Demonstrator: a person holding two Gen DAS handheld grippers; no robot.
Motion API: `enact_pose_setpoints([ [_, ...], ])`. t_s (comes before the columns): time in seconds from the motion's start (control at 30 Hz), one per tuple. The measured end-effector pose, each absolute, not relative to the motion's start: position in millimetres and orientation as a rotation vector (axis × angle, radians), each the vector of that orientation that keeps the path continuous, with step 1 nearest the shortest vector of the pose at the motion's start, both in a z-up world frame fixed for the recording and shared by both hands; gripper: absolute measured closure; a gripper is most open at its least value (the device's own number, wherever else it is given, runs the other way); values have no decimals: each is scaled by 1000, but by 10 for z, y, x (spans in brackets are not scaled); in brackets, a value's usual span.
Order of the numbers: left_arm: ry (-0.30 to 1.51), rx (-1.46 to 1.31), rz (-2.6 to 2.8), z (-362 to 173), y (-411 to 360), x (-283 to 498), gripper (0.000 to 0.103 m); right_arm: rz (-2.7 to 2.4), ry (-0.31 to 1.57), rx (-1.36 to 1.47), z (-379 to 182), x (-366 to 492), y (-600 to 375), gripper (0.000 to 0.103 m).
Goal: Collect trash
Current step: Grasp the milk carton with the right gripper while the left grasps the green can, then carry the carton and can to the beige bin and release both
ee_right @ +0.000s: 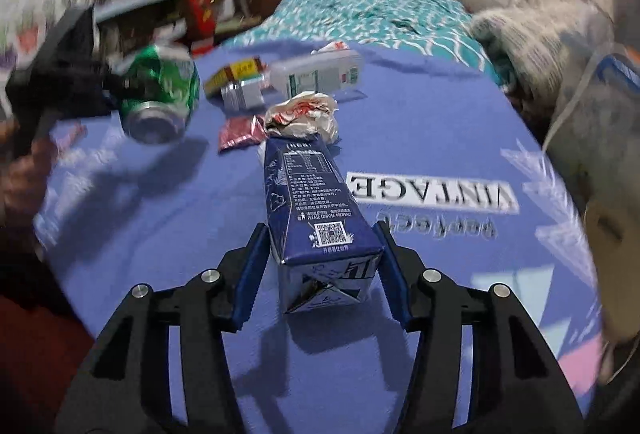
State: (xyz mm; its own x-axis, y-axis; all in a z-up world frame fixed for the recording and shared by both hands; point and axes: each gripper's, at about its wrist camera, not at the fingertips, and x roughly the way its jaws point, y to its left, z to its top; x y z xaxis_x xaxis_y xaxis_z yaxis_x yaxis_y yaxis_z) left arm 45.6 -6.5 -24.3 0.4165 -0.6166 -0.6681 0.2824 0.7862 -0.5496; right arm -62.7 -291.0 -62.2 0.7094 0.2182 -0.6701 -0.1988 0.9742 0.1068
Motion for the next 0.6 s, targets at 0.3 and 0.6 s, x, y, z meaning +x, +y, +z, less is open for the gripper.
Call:
enact_pose_setpoints([
  [0.3, 1029, -244, -773, -150, -1090, 405, 88, 39, 610, 248, -526, -1019, -3380, 51],
  [0.6, 1092, -59, -982, -278, -2575, 374, 88, -318, 540, 298, -559, -1389, -4094, 51],
])
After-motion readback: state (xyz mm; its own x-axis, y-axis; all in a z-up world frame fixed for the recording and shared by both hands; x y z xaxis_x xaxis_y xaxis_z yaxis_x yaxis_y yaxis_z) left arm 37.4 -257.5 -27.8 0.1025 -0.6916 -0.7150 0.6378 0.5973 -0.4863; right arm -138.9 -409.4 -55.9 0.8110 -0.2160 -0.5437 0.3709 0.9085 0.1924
